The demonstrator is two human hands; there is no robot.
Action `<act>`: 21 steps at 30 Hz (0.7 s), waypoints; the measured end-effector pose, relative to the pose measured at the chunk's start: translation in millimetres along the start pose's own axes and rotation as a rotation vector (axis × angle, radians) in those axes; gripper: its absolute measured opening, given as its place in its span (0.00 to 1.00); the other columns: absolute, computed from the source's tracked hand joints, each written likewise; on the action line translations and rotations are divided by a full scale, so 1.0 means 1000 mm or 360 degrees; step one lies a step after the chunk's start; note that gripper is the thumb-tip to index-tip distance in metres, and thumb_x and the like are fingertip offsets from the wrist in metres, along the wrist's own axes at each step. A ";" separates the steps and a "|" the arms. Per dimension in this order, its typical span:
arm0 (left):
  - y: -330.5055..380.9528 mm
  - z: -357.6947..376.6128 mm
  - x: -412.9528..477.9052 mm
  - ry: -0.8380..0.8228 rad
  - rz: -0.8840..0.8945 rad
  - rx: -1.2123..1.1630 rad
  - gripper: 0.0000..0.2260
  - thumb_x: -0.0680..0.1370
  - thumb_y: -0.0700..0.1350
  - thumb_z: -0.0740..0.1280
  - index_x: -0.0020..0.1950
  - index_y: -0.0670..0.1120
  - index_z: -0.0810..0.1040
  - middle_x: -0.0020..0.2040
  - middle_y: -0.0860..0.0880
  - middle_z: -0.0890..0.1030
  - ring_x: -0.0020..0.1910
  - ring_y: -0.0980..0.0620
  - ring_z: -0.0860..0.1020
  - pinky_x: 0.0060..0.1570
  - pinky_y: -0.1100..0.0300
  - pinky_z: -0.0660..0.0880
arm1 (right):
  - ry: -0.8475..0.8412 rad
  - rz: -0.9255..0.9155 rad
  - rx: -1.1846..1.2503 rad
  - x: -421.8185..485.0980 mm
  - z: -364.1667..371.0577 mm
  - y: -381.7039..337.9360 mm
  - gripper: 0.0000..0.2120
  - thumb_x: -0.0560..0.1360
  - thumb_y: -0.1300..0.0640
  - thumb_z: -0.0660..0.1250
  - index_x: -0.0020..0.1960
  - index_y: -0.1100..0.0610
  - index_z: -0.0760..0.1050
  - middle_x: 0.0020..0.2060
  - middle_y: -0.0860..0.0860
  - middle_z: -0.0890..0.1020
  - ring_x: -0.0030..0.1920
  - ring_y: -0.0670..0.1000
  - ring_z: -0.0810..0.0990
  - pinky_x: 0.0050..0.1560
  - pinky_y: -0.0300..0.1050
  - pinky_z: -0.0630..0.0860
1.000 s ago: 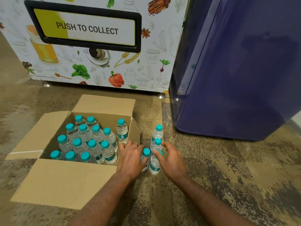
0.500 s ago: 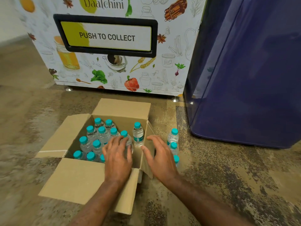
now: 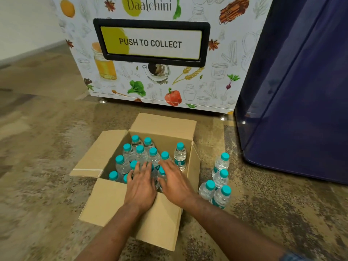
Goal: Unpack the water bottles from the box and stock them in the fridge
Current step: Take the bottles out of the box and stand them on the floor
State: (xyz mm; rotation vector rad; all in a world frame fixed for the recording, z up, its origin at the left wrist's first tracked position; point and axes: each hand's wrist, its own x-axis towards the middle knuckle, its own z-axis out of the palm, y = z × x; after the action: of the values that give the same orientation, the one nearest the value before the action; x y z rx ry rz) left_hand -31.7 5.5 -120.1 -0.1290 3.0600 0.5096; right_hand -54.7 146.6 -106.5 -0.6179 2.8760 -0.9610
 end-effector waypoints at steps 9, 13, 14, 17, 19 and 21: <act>0.006 0.003 0.009 -0.0005 -0.0046 0.0086 0.28 0.87 0.47 0.51 0.85 0.47 0.46 0.86 0.47 0.48 0.84 0.47 0.42 0.81 0.45 0.38 | -0.0120 0.0261 -0.0022 0.014 0.009 0.000 0.25 0.80 0.50 0.63 0.75 0.49 0.62 0.68 0.51 0.74 0.66 0.53 0.73 0.63 0.50 0.72; 0.002 0.006 0.010 -0.0044 -0.0036 0.0159 0.28 0.87 0.49 0.48 0.85 0.45 0.40 0.85 0.46 0.42 0.84 0.47 0.38 0.81 0.45 0.37 | -0.0091 0.0323 -0.0062 0.015 0.009 -0.003 0.23 0.79 0.52 0.65 0.72 0.50 0.65 0.62 0.53 0.78 0.61 0.54 0.77 0.57 0.49 0.74; 0.002 0.006 0.010 -0.0057 -0.0038 0.0164 0.28 0.87 0.49 0.48 0.85 0.45 0.40 0.85 0.46 0.42 0.84 0.47 0.38 0.81 0.45 0.37 | -0.0077 0.0338 -0.0053 0.014 0.009 -0.003 0.23 0.79 0.53 0.66 0.72 0.51 0.65 0.62 0.53 0.78 0.61 0.54 0.77 0.57 0.48 0.74; 0.000 0.007 0.009 -0.0058 -0.0023 0.0237 0.29 0.87 0.51 0.45 0.85 0.45 0.38 0.85 0.45 0.41 0.84 0.47 0.38 0.81 0.45 0.38 | 0.0048 0.0350 0.0047 0.009 0.004 -0.005 0.20 0.80 0.52 0.64 0.70 0.52 0.66 0.59 0.52 0.79 0.59 0.53 0.78 0.55 0.47 0.73; 0.000 0.007 0.010 -0.0047 -0.0004 0.0261 0.29 0.86 0.51 0.42 0.84 0.44 0.38 0.85 0.45 0.41 0.84 0.46 0.38 0.81 0.45 0.38 | 0.0191 0.0362 0.0201 0.005 -0.007 -0.006 0.19 0.80 0.50 0.63 0.69 0.51 0.67 0.56 0.50 0.80 0.55 0.51 0.79 0.52 0.45 0.74; 0.000 0.006 0.010 -0.0054 -0.0005 0.0241 0.29 0.87 0.51 0.45 0.84 0.44 0.38 0.85 0.45 0.40 0.84 0.46 0.38 0.81 0.45 0.37 | 0.0361 0.0404 0.0382 0.001 -0.028 -0.007 0.19 0.80 0.48 0.64 0.69 0.49 0.68 0.53 0.47 0.81 0.51 0.46 0.79 0.47 0.40 0.74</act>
State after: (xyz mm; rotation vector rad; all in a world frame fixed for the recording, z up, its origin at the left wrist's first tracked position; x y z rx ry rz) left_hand -41.1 7.2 -126.6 -0.1193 3.0501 0.2753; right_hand -58.0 157.2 -80.1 -0.1282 2.8610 -1.3798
